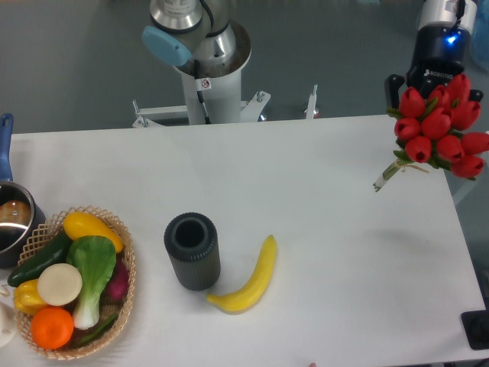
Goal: Place the flowers on the table
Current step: 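Hold the red tulip bunch in the gripper, raised above the table, then lower the held red tulips toward the table beside the banana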
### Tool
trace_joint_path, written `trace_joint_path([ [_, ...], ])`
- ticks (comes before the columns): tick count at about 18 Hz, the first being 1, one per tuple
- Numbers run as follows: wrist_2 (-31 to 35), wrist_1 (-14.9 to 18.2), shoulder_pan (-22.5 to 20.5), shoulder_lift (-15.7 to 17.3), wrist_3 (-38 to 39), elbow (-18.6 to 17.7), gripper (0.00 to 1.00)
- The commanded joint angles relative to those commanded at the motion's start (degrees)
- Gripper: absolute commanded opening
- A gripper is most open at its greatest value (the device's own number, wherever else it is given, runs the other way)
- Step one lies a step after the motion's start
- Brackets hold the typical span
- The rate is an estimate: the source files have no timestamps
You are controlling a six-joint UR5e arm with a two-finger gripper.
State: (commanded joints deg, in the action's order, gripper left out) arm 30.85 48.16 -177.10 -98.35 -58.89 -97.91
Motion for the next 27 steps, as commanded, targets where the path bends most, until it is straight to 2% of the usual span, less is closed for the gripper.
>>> trace_joint_path([
  [2,0.09,-0.09,0.35,0.53,-0.61,-1.31,0.51],
  [6,0.52,0.09,0.26,0.62,-0.35,-0.88,0.51],
  [9,6.22,0.17,0.53,1.32,-0.09,-0.7,0.51],
  [14,16.85,0.44,4.13,1.85,0.0,-0.53,0.51],
  [18,23.89,0.35,7.38,1.06,-0.26,0.09,0.51],
  [21,29.68,0.35,10.71,-1.22,-0.79,0.7,0.51],
  [23,35.92,0.18,14.13,-2.72,-1.75,0.53,0.51],
  [24,39.51,0.09,16.76,-4.46,-2.8,0.79,0.51],
  [27,40.87,0.26,18.8,-8.42,-2.55,2.98,0.51],
])
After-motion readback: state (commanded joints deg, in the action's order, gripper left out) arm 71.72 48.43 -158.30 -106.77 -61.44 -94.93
